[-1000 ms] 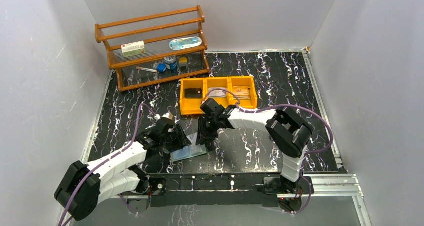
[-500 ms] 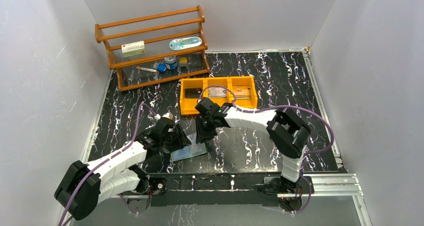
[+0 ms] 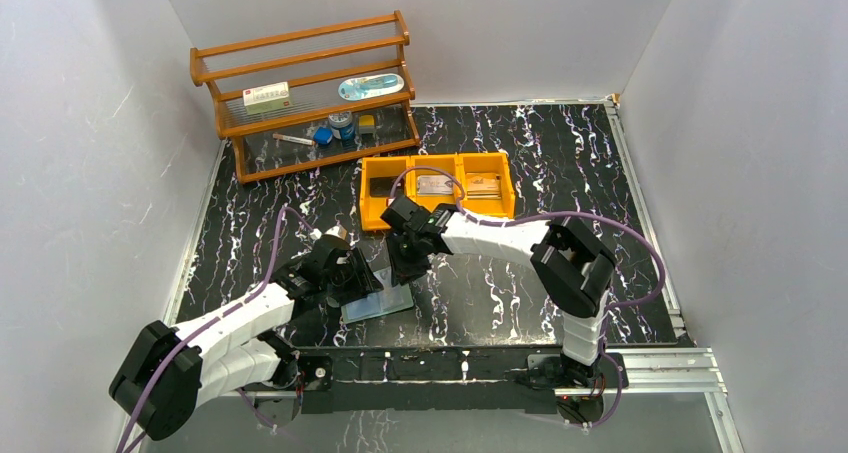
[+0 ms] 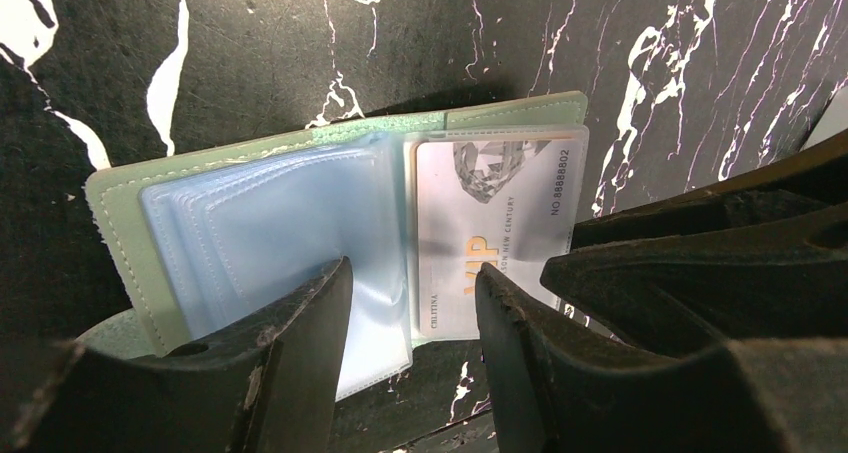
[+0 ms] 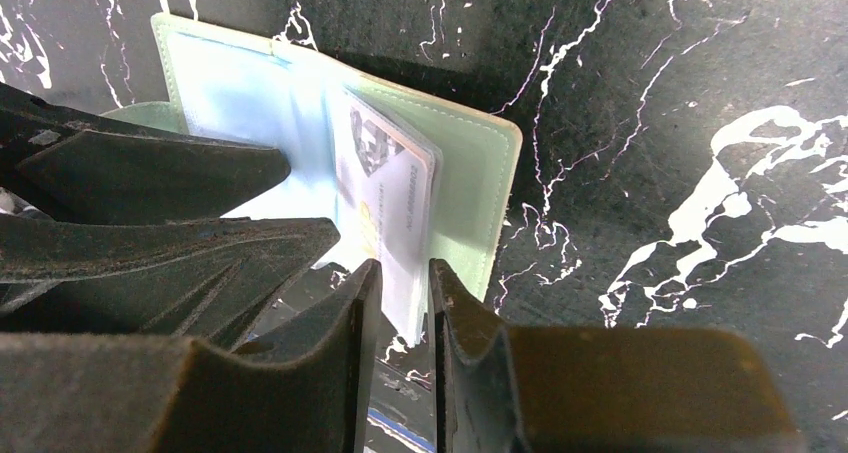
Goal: Take the credit cards out of the card holder
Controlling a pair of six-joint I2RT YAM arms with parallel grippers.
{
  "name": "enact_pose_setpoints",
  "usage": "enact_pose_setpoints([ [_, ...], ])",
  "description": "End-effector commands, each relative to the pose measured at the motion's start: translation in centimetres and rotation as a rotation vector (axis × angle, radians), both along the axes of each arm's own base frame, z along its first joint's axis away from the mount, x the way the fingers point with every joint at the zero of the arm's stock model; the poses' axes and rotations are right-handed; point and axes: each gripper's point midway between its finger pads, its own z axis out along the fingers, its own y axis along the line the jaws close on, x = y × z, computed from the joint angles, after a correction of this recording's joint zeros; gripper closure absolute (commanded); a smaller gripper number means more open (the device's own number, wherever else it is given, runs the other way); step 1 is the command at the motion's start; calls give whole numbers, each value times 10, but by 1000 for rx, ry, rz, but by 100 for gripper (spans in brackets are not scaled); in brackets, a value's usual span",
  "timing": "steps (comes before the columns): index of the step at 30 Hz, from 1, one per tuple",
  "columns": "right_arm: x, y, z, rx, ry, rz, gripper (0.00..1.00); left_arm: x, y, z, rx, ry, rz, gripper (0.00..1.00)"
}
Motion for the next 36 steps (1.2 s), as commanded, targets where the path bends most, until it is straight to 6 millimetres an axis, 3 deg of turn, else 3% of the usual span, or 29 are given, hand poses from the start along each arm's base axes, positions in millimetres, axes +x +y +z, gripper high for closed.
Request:
enact_pose_setpoints([
  [1, 7, 5, 11, -24, -63, 9, 69, -26, 18, -26, 87, 115, -14, 52],
  [9, 3, 10, 10, -31, -62, 41, 71, -25, 17, -24, 84, 109, -10, 52],
  [21, 6, -11, -21, -92, -36, -38, 57, -25, 19, -22, 88, 105, -11, 52],
  [24, 0, -7, -26, -71, -6, -12, 55, -25, 18, -22, 87, 106, -14, 52],
  [29, -14, 6, -30, 6, 64, 19, 58, -24, 18, -24, 89, 106, -11, 53],
  [33, -11, 0, -38, -41, 56, 3, 59, -23, 16, -23, 80, 107, -10, 53],
  [36, -9, -3, -40, -64, 40, -5, 70, -23, 15, -22, 74, 103, -13, 53],
])
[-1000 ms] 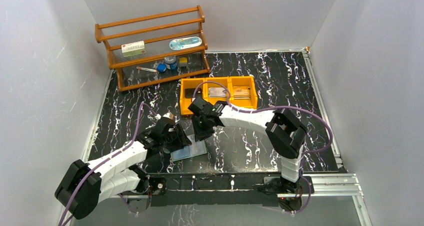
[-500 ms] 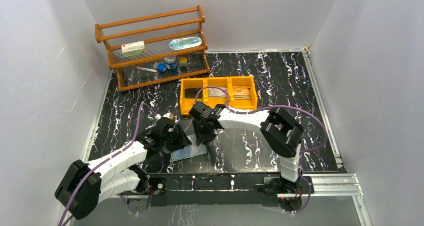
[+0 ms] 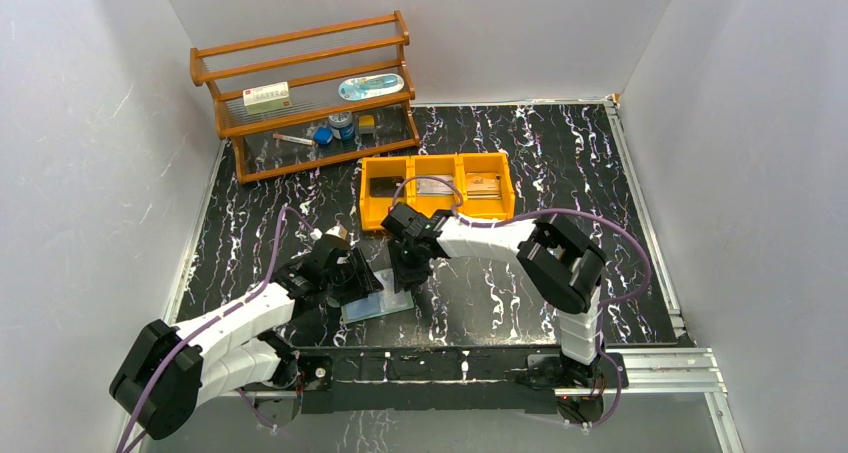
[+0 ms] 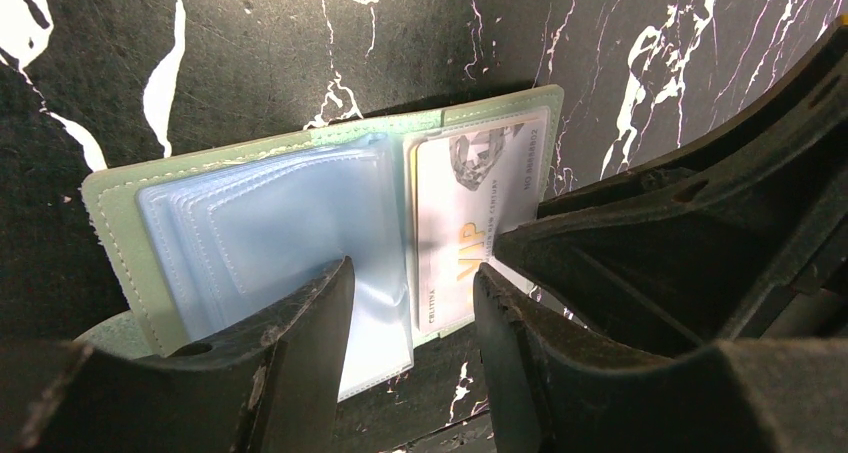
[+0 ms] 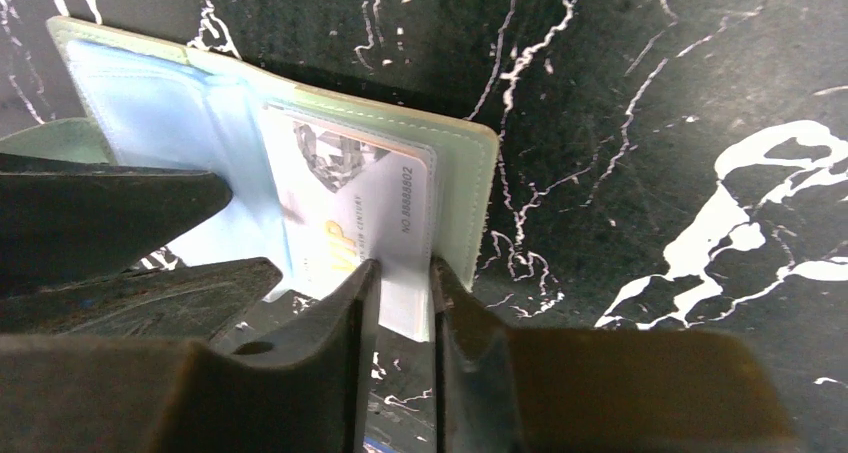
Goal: Take the credit cards out of the card holder
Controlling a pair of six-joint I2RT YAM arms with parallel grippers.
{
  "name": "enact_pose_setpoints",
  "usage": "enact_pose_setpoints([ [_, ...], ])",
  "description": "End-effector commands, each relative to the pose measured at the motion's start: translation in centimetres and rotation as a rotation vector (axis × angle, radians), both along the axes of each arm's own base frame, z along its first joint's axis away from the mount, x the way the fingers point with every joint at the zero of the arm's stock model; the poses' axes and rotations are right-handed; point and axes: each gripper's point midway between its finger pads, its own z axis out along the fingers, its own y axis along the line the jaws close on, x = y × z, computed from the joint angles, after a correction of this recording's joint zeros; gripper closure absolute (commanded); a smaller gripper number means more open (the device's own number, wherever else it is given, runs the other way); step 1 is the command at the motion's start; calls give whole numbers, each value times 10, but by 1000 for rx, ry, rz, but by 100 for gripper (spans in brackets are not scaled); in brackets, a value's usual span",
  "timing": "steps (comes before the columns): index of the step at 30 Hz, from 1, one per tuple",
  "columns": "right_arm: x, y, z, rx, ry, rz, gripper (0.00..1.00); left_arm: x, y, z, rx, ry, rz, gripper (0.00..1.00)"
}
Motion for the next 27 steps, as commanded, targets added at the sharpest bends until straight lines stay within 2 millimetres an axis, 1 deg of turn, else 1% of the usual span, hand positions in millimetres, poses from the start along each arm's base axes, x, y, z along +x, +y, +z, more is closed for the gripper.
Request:
enact_pose_setpoints([
  [1, -3, 1, -9, -18, 1, -2, 79, -23, 15, -21, 75, 102, -14, 53],
  [2, -1, 2, -5, -9, -9, -4, 88, -23, 15, -21, 76, 103, -19, 53],
  [3, 0, 3, 1, 1, -25, -6, 94, -24, 15, -21, 79, 104, -23, 53],
  [6, 3, 11, 21, 60, -54, 14, 100, -23, 15, -21, 83, 103, -23, 54],
  [8, 4, 18, 35, 113, -68, 26, 100, -22, 16, -19, 84, 98, -18, 54],
  [10, -1, 27, 47, 184, -62, 52, 100, -21, 16, -16, 78, 89, -10, 53],
  [12, -4, 31, 52, 217, -48, 60, 100, -20, 15, -14, 71, 82, -7, 53],
  [14, -3, 29, 50, 207, -42, 46, 100, -19, 15, -10, 64, 70, -5, 52],
  [16, -2, 23, 45, 204, -19, 18, 100, -16, 15, -7, 68, 60, -1, 48],
  [18, 1, 18, 42, 235, 12, -23, 100, -14, 15, -5, 71, 52, 1, 47],
  [21, 7, 7, 37, 279, 52, -69, 100, -10, 9, 3, 53, 35, -15, 46],
  [23, 11, 3, 31, 304, 71, -79, 100, -6, 3, 10, 32, 18, -36, 47],
  [27, 6, -5, 9, 292, 149, -124, 100, 2, -11, 26, -18, -36, -97, 49],
])
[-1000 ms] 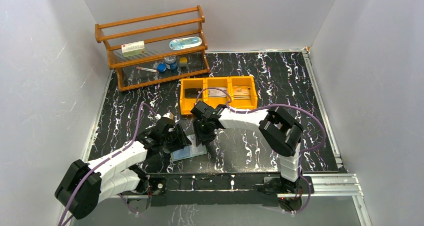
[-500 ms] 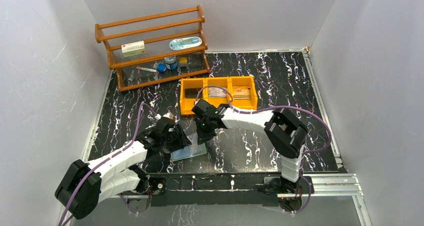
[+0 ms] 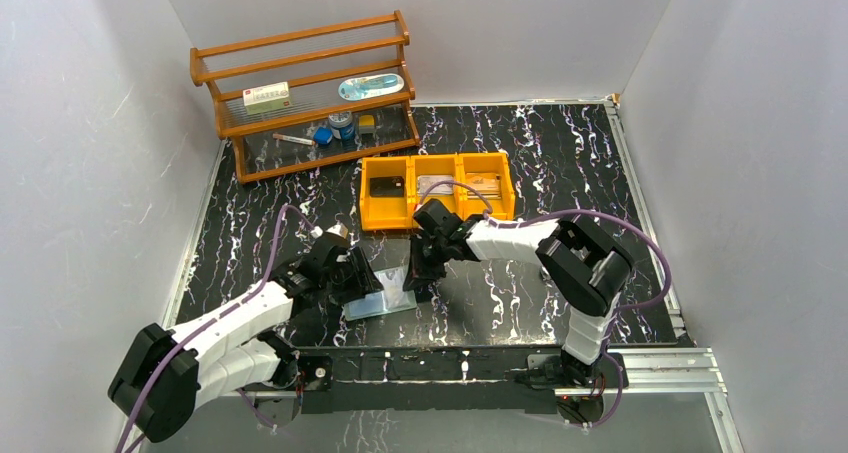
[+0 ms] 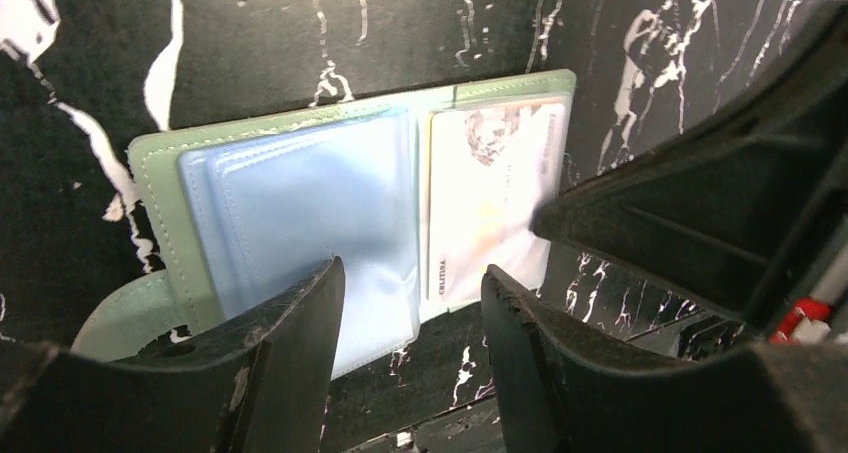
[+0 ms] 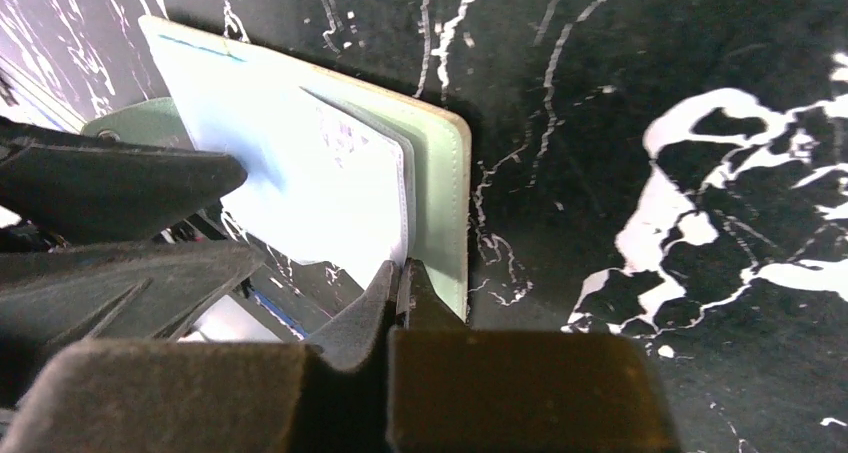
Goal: Take the credit cards out of the card holder
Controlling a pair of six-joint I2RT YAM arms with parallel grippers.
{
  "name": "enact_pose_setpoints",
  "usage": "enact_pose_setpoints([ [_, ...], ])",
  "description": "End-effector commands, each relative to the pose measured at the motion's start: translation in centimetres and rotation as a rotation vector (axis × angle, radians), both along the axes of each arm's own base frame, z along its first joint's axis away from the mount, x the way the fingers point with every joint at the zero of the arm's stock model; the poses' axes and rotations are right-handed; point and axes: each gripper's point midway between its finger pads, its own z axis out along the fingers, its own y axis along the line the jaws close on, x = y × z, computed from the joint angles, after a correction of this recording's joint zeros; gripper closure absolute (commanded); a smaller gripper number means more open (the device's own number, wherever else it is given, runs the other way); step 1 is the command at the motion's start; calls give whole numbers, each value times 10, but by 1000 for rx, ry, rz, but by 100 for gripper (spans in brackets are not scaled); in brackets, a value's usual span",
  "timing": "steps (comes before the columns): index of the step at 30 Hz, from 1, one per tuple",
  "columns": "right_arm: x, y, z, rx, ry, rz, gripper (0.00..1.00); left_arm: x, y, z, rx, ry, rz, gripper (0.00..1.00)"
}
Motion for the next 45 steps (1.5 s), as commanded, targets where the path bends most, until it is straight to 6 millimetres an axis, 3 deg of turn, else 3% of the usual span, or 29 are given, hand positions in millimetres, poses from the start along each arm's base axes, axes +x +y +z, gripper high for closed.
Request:
enact_pose_setpoints([
  [1, 4, 5, -1, 70, 40, -50, 100, 7, -16, 23, -42, -51, -89, 50],
  [5, 6, -13, -17, 18, 63, -139, 100, 11, -34, 37, -112, -73, -153, 51],
  [11, 7, -14, -14, 38, 62, -151, 100, 10, -44, 24, -107, -8, -201, 57],
  [22, 3, -18, -25, 18, 89, -147, 100, -9, -14, -36, 67, 177, -119, 62],
  [27, 1, -17, -27, 23, 100, -145, 100, -21, -6, -53, 98, 236, -111, 66],
  [33, -4, -27, -40, 11, 149, -173, 100, -32, 4, -71, 94, 253, -42, 60],
  [40, -5, -58, -68, -141, 128, -183, 99, -38, -15, -78, -27, 274, -79, 58],
  [45, -9, -68, -81, -191, 131, -163, 96, -40, -36, -71, -168, 263, -110, 64],
])
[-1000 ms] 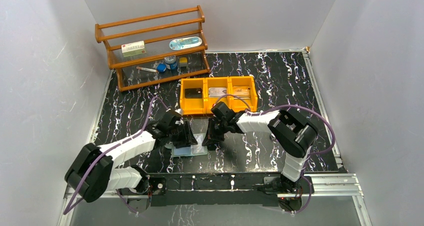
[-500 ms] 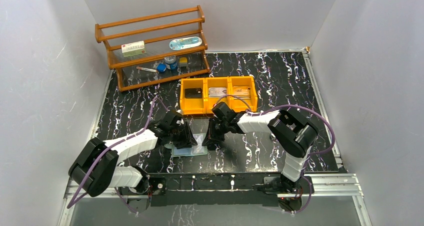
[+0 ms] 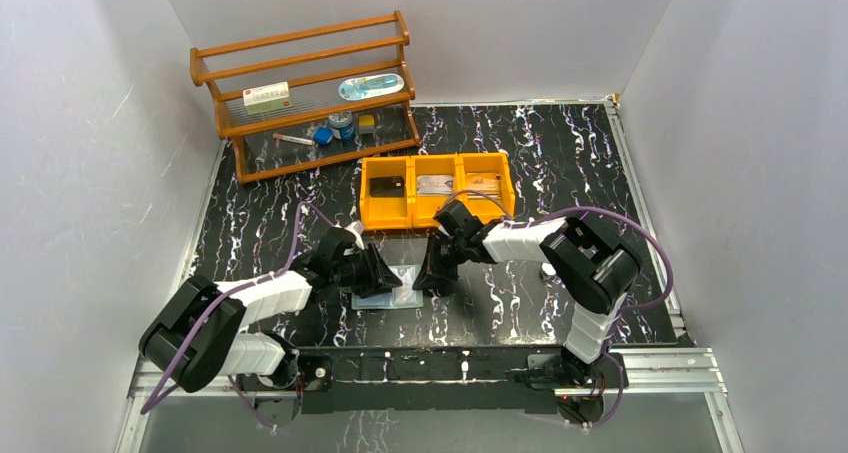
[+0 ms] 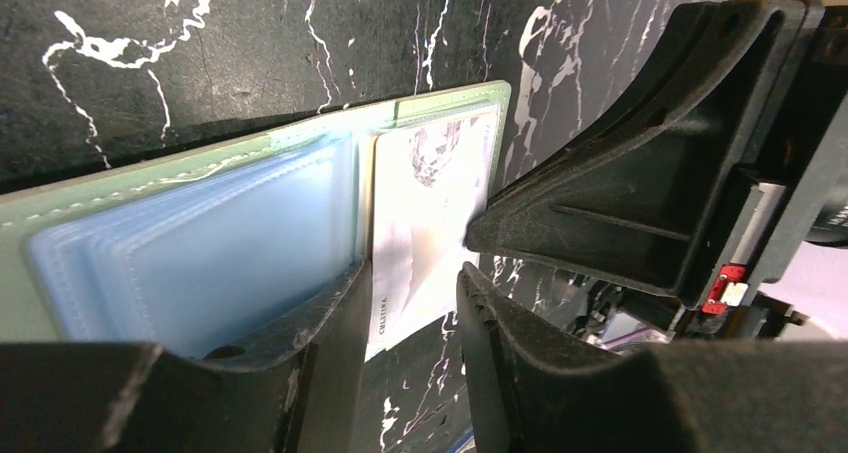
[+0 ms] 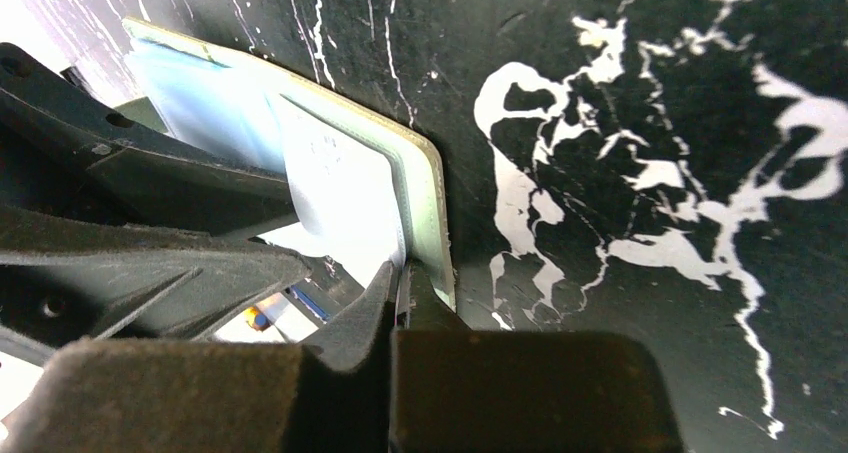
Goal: Take the credit cards out of the card holder
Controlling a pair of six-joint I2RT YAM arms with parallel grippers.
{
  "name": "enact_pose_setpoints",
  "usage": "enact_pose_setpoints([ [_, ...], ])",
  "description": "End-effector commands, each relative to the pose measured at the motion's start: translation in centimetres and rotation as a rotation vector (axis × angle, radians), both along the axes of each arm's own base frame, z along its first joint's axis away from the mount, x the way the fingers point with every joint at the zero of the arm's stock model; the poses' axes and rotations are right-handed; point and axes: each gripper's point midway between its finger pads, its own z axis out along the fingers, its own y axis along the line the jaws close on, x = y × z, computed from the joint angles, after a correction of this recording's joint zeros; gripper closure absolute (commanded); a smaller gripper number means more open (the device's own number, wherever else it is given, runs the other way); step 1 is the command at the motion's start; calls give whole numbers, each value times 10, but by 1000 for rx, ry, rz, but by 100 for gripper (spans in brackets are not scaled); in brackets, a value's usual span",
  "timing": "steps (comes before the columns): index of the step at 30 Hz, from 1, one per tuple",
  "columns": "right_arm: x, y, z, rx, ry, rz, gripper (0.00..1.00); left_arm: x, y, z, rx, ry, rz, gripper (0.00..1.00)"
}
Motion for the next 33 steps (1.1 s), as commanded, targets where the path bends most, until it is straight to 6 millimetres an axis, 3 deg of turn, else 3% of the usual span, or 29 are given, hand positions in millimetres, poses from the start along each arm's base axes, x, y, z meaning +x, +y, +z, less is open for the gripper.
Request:
enact_pose_setpoints([
  [1, -18, -44, -68, -273, 19, 4, 96, -51, 12, -50, 46, 181, -46, 66],
  [9, -24, -41, -76, -251, 50, 18, 95, -36, -9, -15, -101, 66, -69, 81],
  [17, -17, -30, -65, -197, 21, 24, 87, -25, -22, 20, -176, -26, -109, 100],
  [21, -11, -23, -53, -163, -9, 22, 79, -23, -24, 29, -184, -55, -126, 100],
  [28, -4, -13, -35, -112, -43, 28, 74, -21, -27, 38, -202, -79, -143, 100],
  [31, -2, -11, -29, -101, -60, 29, 87, -21, -27, 40, -202, -88, -143, 100],
  [33, -2, -10, -25, -91, -64, 30, 90, -19, -27, 44, -203, -101, -140, 100],
])
